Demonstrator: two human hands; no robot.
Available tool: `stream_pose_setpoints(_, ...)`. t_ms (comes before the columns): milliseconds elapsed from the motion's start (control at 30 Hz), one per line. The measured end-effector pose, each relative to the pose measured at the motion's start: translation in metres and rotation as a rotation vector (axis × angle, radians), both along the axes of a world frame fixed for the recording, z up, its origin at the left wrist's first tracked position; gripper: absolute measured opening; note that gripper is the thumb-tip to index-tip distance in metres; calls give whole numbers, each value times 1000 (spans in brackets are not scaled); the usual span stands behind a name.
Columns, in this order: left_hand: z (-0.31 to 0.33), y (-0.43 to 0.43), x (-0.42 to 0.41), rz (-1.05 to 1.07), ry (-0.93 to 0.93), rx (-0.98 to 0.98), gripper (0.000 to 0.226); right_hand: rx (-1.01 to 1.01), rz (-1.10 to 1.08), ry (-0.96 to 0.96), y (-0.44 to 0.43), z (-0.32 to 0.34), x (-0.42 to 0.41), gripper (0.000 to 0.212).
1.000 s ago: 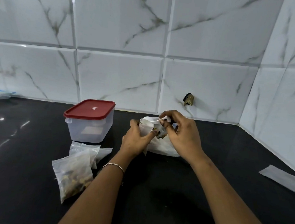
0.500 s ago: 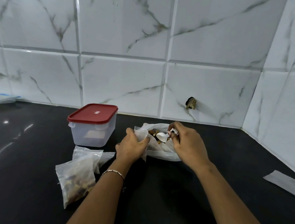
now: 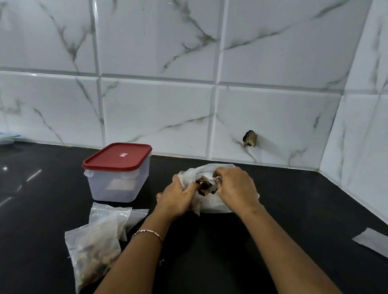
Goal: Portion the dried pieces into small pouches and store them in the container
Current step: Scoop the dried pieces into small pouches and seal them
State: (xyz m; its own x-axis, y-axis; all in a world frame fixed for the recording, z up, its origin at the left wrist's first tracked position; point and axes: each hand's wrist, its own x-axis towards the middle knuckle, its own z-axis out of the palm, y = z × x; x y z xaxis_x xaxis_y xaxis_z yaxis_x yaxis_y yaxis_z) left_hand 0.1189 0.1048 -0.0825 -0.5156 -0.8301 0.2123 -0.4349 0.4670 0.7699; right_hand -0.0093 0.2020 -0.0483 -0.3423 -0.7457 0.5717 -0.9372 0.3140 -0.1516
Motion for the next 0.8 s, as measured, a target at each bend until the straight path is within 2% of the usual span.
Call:
stream_pose_setpoints(67,-1,-4,2,3,102,33,46,70,27,76,-4,2,1,20)
stream_pose_setpoints(200,-2,-6,3,15,133,7,45,222,39,202,-4,8,7,24)
stream_pose_setpoints(333,-2,-7,3,26,162,12,42,230,-16,219,-7,6,8,23)
stream_pose_setpoints(600,-3,-9,2,38,192,169,43,57,-9,-211,-21,-19,-15,22)
stream_pose_setpoints(800,-2,-8,2,10,225,243,44,73,18,-440,-17,-15,-23,24)
